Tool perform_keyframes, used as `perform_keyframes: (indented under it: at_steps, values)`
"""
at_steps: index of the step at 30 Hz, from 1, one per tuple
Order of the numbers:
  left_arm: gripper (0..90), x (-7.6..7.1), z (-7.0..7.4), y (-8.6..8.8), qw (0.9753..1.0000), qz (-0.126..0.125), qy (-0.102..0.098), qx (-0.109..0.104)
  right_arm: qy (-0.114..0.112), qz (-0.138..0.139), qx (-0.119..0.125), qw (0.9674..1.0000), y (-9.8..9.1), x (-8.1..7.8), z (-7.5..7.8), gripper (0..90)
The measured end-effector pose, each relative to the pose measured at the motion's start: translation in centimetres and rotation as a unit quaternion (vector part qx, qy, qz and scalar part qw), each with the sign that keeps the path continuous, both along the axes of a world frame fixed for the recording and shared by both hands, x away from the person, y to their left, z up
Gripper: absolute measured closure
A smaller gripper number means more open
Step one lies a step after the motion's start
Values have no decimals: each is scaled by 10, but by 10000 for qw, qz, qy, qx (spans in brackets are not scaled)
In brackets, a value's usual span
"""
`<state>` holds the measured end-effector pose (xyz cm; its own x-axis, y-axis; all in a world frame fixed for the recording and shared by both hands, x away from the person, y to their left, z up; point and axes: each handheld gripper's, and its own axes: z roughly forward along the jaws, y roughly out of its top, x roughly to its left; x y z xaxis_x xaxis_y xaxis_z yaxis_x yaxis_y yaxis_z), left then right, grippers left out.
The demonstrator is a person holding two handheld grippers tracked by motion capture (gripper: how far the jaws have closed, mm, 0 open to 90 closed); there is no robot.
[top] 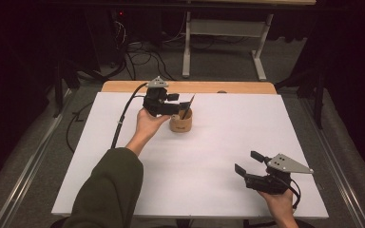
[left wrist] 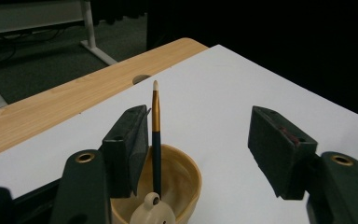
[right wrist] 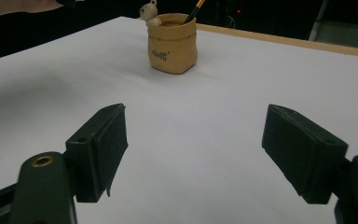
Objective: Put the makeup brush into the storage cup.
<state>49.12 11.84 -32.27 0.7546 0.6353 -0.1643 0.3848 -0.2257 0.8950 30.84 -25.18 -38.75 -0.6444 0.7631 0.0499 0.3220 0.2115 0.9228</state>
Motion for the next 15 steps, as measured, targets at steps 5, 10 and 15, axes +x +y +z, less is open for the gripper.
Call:
perform_keyframes:
  at_steps: [5, 10, 15]
  values:
    - [386, -2, 2, 2, 10000, -13, -20, 13, 7, 0, 1, 10000, 0, 0, 0, 238]
    - [386, -5, 4, 5, 10000, -16, -74, 1, 11, -3, 11, 10000, 0, 0, 0, 238]
    - [387, -7, 4, 10, 10000, 12, -86, -7, 17, -21, 24, 10000, 0, 0, 0, 238]
